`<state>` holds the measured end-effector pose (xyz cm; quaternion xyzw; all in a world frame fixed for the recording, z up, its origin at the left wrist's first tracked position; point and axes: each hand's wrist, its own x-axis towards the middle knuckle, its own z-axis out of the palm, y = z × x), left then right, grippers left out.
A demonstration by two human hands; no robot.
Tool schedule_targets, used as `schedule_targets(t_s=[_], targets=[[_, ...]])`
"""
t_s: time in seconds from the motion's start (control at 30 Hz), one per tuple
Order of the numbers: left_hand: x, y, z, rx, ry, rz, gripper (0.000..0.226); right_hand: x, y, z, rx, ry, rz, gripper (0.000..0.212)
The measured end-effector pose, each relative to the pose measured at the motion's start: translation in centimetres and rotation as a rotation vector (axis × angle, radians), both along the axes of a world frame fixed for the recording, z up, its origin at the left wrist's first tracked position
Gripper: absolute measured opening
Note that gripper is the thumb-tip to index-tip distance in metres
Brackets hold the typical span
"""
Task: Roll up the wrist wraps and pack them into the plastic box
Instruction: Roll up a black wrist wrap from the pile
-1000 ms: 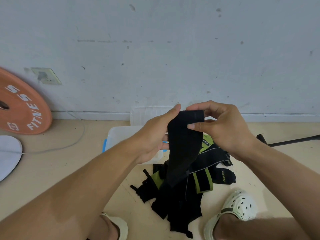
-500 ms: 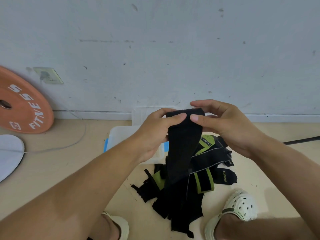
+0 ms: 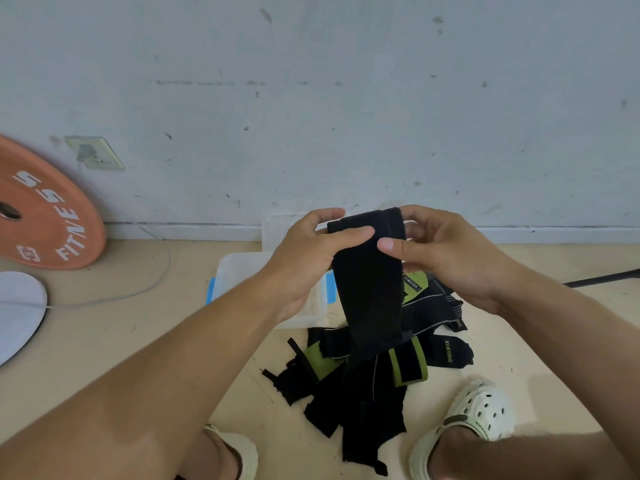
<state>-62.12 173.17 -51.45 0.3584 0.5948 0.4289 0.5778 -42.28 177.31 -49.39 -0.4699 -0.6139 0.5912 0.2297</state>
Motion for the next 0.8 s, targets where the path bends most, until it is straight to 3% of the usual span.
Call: schedule_targets(t_s=[0.07,0.3,0.43,0.6,0.8], targets=[[-0.1,0.0,-0.1,0.001,0.008,-0.034,0.080,-0.2,-0.1,-0.1,0.012,0.008,-0.006,0.030],[0.2,-0.4,-0.2,0.079,0.087,-0.145,0.042,-0.3,-0.1,0.0,0.038,0.071,-0.055,0.030],[0.6,-0.7,-0.1,0.142,0.178,-0.140,0.036,0.1,-0.1,-0.2,0.080,0.008,-0.021,0.038],[1.2,-1.2,0.0,0.204,0.265,-0.209,0.028,0.1,-0.8,-0.4,0.461,-0.287,0.153,0.063],[2.4,-1.9,-0.7,0.163,0.147,-0.215,0.031,-0.4,-1.4,-1.1,0.597,-0.339,0.130,0.044]])
